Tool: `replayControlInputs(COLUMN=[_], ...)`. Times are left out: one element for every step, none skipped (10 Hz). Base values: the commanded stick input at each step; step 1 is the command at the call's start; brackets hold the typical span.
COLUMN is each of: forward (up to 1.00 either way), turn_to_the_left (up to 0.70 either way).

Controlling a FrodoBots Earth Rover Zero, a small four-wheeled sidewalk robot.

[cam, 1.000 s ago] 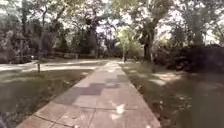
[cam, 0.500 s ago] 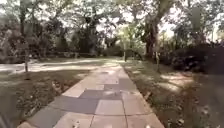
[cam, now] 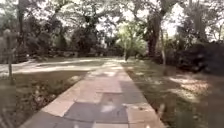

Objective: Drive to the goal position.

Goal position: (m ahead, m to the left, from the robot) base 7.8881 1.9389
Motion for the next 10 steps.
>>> replayControlInputs(forward=[1.0,1.0,1.0,1.0,1.0,1.0,1.0,1.0,1.0,1.0], turn_to_the_left=[0.0,0.0,0.0,0.0,0.0,0.0,0.0,0.0,0.0,0.0])
